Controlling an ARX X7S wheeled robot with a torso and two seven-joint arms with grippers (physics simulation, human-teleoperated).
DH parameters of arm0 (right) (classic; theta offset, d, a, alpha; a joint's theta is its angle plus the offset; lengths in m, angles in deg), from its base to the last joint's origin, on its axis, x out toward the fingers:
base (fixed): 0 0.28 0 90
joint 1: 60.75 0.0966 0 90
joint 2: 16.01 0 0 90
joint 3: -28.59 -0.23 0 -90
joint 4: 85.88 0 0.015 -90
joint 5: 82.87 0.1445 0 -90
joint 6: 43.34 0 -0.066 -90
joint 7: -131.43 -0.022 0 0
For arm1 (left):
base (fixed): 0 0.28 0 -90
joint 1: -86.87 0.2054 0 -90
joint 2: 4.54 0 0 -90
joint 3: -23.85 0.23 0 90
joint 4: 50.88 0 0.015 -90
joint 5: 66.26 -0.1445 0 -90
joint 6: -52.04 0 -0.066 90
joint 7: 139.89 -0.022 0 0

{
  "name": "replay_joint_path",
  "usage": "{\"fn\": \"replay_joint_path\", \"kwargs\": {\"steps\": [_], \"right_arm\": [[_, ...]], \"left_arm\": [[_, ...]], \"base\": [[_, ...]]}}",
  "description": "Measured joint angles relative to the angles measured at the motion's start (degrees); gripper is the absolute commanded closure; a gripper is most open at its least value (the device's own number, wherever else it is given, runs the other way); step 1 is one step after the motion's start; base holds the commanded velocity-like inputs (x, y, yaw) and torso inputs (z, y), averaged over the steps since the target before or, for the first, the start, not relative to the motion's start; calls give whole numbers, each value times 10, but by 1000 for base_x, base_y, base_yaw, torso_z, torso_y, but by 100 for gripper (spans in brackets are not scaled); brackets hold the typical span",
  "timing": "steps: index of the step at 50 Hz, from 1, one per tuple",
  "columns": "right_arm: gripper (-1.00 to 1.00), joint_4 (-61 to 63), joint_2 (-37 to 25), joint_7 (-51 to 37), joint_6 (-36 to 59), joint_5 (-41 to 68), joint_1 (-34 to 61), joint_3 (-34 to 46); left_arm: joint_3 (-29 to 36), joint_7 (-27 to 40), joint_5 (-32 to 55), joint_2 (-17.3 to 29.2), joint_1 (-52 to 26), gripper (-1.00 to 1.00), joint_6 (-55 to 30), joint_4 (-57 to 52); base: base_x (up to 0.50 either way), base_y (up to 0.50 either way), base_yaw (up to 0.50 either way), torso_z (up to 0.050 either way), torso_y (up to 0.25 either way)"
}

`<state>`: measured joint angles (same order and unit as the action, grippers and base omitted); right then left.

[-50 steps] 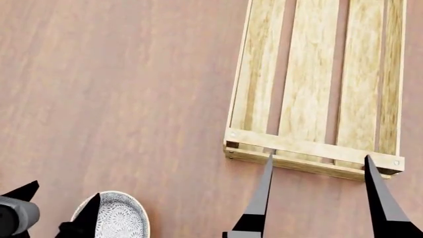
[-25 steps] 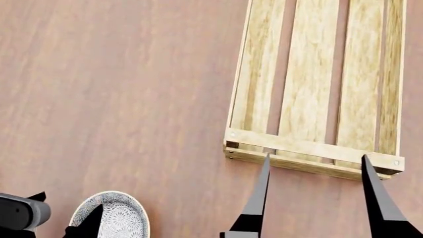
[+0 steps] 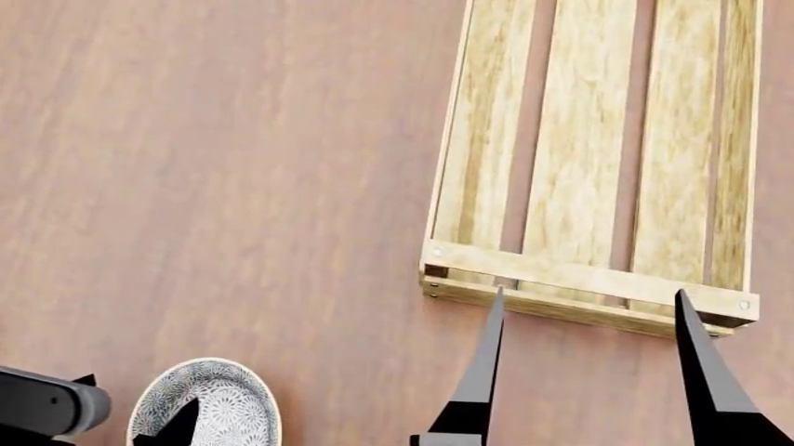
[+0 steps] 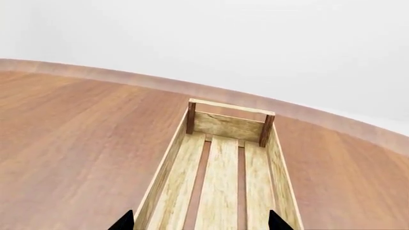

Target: Stack the right bowl on the left bowl and place them in the tray.

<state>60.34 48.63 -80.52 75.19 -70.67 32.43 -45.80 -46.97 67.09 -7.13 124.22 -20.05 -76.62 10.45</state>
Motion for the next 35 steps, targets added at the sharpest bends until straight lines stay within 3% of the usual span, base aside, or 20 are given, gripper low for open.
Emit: {"fn": "replay_joint_path", "kwargs": {"steps": [17, 18, 35], "right_arm": [[-100, 3, -4, -7, 1, 3, 3, 4], [-100, 3, -4, -8, 1, 3, 3, 5], [-100, 0, -8, -12, -3, 6, 4, 9]], "left_arm": [[17, -17, -19, -8, 2, -100, 10, 15], [18, -18, -20, -8, 2, 100, 10, 16], [22, -20, -12, -10, 1, 100, 14, 14]], "base": [[0, 0, 0, 0, 0], [0, 0, 0, 0, 0], [0, 0, 0, 0, 0]]}}
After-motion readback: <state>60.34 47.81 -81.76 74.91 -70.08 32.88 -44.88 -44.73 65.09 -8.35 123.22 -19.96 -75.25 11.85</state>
